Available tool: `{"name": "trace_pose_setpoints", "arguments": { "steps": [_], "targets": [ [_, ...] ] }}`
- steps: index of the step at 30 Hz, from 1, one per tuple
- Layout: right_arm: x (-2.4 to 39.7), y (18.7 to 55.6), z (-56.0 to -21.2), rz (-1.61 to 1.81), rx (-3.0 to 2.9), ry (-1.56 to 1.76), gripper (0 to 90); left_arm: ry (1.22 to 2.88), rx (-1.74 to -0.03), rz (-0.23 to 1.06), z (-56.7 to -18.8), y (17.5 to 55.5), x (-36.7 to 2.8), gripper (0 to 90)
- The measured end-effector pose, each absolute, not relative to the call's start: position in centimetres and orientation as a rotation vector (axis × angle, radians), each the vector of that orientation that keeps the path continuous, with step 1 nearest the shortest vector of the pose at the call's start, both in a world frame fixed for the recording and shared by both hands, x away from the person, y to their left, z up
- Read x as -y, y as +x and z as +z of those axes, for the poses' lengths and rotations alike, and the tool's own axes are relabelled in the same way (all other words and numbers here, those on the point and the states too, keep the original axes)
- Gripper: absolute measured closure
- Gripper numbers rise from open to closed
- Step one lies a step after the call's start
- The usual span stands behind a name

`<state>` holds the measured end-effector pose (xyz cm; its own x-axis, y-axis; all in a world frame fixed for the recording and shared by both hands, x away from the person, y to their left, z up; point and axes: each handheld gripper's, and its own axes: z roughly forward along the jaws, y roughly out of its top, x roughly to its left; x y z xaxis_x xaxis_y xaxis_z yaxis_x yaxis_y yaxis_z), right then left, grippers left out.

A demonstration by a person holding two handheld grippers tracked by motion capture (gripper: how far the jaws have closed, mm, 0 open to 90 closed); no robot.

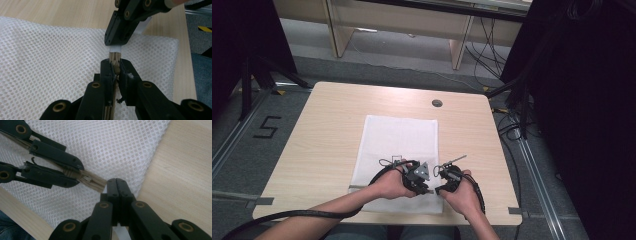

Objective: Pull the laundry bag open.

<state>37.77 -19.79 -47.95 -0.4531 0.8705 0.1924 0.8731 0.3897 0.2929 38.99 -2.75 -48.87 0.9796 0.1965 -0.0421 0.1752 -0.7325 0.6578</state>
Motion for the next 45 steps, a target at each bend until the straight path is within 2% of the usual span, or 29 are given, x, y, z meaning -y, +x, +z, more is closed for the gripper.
{"name": "trace_pose_setpoints", "arguments": {
  "steps": [10,15,22,45],
  "targets": [
    [19.7,37.7,-48.0,-0.555,2.599,-1.657,90.0,2.399,-0.314,0.002,-49.0,39.0,2.7,81.6],
    [19.9,38.0,-48.1,-0.614,2.656,-1.581,90.0,2.399,-0.3,0.006,-48.9,39.0,2.6,81.7],
    [19.3,37.8,-47.8,-0.511,2.66,-1.628,90.0,2.389,-0.314,0.002,-48.9,38.8,2.4,81.7],
    [19.0,37.8,-47.8,-0.488,2.673,-1.634,90.0,2.385,-0.287,0.009,-48.5,38.7,1.1,81.8]
  ]
}}
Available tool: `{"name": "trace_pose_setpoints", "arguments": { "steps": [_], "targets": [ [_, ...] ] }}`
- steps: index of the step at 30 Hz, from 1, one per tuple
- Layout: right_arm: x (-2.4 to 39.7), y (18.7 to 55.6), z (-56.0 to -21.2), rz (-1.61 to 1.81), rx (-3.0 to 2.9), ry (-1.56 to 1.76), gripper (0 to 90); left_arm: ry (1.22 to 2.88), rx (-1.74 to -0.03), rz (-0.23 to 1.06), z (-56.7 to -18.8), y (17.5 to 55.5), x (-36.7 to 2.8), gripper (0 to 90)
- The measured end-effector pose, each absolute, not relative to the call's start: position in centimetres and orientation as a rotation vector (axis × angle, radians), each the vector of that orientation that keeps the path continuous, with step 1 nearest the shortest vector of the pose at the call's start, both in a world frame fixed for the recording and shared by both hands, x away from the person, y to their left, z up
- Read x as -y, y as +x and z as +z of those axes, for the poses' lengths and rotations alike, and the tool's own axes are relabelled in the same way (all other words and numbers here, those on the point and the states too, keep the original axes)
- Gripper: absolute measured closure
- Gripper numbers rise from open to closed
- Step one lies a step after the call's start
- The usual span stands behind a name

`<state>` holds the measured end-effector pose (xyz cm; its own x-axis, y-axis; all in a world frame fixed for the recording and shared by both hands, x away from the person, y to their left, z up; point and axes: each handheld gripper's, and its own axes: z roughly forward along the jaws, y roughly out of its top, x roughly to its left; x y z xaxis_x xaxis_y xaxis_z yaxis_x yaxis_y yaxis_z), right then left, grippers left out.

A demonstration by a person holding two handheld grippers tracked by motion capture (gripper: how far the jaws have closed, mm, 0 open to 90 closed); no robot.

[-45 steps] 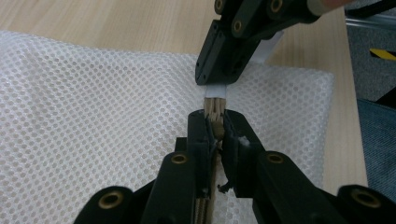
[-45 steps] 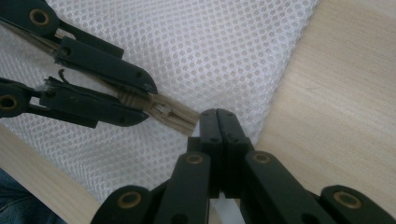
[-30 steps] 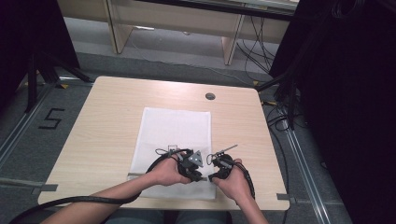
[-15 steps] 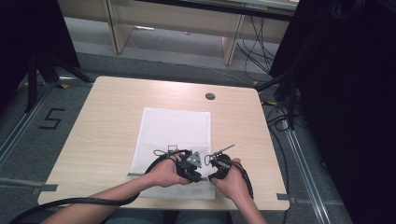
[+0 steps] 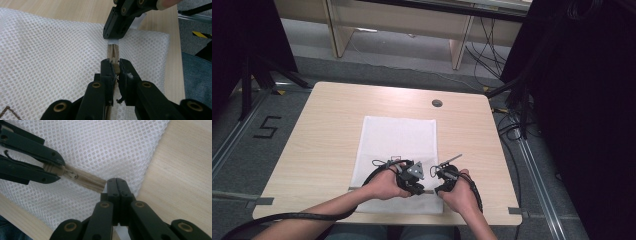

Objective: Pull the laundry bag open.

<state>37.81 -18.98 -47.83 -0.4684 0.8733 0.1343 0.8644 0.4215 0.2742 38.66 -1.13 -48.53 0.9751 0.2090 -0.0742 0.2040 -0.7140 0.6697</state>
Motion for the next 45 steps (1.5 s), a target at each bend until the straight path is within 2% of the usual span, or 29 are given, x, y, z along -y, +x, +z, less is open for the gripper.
{"name": "trace_pose_setpoints", "arguments": {
  "steps": [45],
  "targets": [
    [19.0,37.8,-47.7,0.488,-2.632,1.598,90.0,2.395,-0.293,0.011,-48.0,38.6,-1.2,81.8]
  ]
}}
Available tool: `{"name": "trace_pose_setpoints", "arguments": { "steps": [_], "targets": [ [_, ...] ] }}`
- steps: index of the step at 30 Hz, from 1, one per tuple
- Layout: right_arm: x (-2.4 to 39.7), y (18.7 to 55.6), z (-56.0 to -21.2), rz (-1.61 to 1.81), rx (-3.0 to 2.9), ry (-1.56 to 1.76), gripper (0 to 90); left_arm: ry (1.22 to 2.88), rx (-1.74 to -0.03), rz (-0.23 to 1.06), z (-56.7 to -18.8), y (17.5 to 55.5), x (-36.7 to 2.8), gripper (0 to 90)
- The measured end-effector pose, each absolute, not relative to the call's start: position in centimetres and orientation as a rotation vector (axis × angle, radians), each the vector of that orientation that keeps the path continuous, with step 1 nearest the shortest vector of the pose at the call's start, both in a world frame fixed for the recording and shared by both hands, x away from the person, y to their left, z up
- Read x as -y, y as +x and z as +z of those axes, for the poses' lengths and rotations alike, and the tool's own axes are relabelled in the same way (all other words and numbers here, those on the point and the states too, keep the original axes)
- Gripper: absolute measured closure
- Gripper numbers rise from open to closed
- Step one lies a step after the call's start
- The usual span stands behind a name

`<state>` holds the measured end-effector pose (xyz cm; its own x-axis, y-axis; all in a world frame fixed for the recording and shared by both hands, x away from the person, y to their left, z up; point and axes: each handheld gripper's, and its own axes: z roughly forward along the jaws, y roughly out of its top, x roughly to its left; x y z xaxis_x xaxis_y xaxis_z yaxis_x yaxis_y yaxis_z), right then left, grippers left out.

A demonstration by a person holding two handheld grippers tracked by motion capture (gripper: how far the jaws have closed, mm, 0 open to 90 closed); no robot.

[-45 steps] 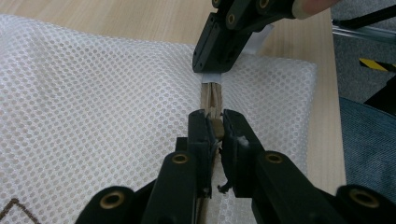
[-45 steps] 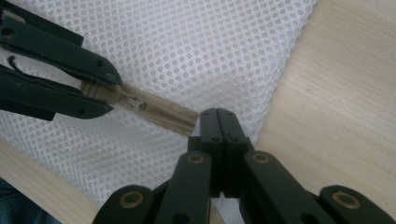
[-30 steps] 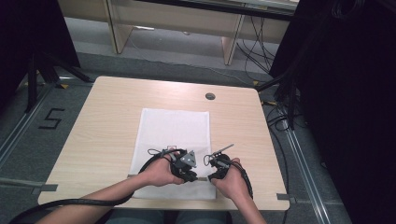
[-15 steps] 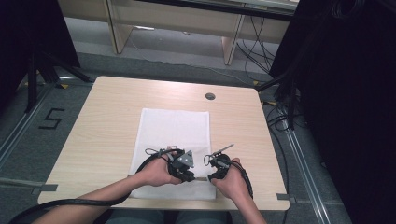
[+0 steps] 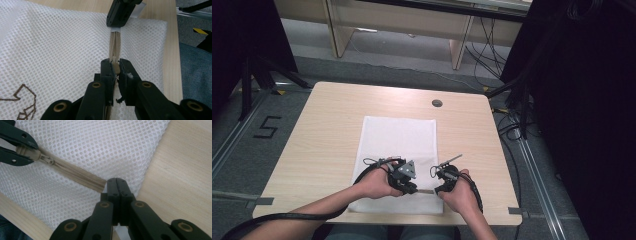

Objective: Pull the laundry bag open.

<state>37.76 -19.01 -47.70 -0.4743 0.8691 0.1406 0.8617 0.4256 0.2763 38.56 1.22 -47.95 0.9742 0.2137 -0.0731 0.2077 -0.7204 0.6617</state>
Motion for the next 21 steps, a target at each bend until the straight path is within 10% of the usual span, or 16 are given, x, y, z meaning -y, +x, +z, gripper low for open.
{"name": "trace_pose_setpoints", "arguments": {
  "steps": [21],
  "targets": [
    [18.84,37.71,-47.72,0.469,-2.62,1.615,90.0,2.402,-0.298,0.019,-47.88,38.52,-1.91,81.8]
  ]
}}
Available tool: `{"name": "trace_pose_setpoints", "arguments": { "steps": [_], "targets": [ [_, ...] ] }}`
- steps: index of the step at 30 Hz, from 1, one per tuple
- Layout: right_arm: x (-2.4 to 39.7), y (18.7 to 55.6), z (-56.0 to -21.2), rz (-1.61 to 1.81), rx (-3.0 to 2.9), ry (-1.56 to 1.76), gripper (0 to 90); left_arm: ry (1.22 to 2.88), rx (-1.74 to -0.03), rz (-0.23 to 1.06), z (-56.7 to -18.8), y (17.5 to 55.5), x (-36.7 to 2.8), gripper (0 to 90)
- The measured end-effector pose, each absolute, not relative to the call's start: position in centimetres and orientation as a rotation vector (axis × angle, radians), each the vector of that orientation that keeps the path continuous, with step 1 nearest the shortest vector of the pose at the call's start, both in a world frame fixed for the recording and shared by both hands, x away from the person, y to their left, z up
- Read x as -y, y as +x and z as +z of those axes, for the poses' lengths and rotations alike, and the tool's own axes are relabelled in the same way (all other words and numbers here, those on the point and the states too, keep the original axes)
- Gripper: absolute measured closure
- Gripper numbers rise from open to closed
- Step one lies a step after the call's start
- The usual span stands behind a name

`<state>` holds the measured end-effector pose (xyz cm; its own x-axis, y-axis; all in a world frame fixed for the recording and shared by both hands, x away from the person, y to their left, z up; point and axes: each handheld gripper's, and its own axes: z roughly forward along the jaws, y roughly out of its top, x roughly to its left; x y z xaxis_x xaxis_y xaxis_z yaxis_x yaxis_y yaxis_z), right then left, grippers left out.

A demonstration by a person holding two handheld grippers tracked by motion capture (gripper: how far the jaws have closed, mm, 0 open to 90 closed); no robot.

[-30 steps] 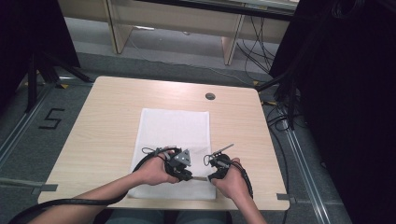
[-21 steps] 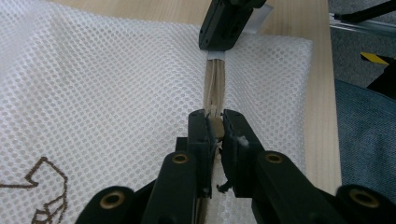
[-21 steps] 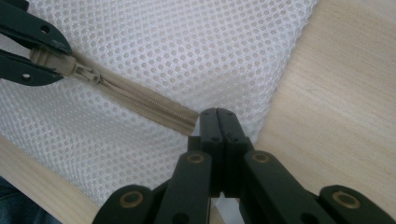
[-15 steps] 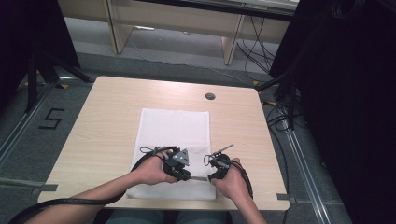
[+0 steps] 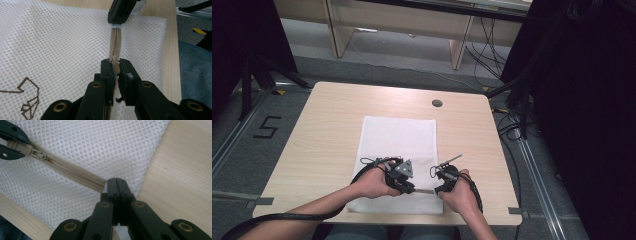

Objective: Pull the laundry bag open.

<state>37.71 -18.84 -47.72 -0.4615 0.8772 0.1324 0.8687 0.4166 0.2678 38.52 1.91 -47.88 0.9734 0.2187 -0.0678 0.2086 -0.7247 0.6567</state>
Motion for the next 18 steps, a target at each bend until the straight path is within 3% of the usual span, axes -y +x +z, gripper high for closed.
{"name": "trace_pose_setpoints", "arguments": {
  "steps": [18],
  "targets": [
    [18.96,37.68,-47.83,0.502,-2.619,1.603,90.0,2.398,-0.313,0.01,-47.87,38.41,-2.75,81.8]
  ]
}}
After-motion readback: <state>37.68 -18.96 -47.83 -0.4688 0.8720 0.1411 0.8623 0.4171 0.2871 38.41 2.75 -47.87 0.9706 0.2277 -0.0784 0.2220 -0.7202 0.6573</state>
